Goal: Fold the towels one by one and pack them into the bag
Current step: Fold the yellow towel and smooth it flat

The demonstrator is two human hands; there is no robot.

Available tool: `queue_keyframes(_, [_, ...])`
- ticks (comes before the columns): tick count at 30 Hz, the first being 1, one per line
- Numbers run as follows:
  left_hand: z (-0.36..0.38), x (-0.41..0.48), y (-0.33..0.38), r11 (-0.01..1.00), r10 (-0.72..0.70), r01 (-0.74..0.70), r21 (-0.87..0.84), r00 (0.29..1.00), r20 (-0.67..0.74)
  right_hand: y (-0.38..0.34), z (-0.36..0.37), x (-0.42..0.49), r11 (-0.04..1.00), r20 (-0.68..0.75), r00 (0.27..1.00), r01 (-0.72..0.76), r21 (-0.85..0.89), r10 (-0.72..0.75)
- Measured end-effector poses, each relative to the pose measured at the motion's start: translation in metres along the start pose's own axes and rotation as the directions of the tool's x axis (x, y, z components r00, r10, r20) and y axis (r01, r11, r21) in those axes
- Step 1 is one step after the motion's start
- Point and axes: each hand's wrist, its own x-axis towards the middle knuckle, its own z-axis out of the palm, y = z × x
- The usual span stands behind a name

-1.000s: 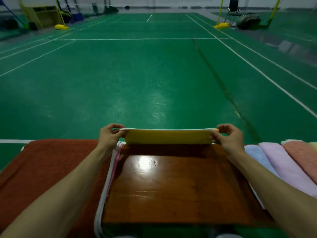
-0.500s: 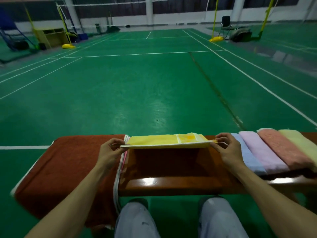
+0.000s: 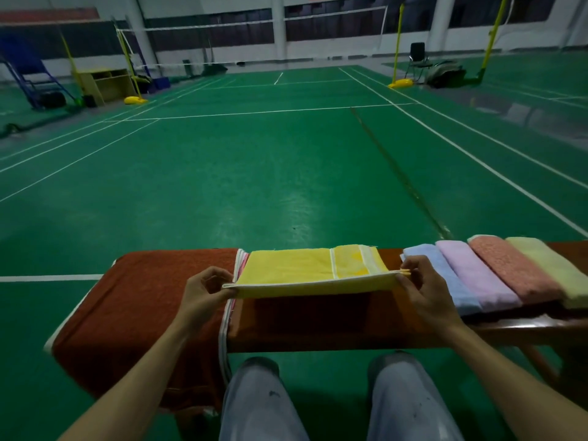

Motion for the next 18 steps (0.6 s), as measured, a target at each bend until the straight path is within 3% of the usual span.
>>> queue_keyframes(6, [0.006,-0.013,0.013,0.998,0.011,-0.008,-0.058,0.998,0.056,0.002,-0.009,-0.003,0.999,0.036,0.998,0.047,-0.025,-0.046])
queue_keyframes(14, [0.012,0.003,0.012,0.983,-0.071,0.083,-0.162,0.994,0.078,0.010,-0.009,0.019,0.988,0.065,0.990,-0.133,0.079,0.128])
queue_keyframes(18, [0.022,0.037,0.013,0.979,-0.178,0.174,-0.110,0.984,-0.027,0.018,-0.001,0.046,0.950,0.084,0.953,-0.298,0.090,0.291])
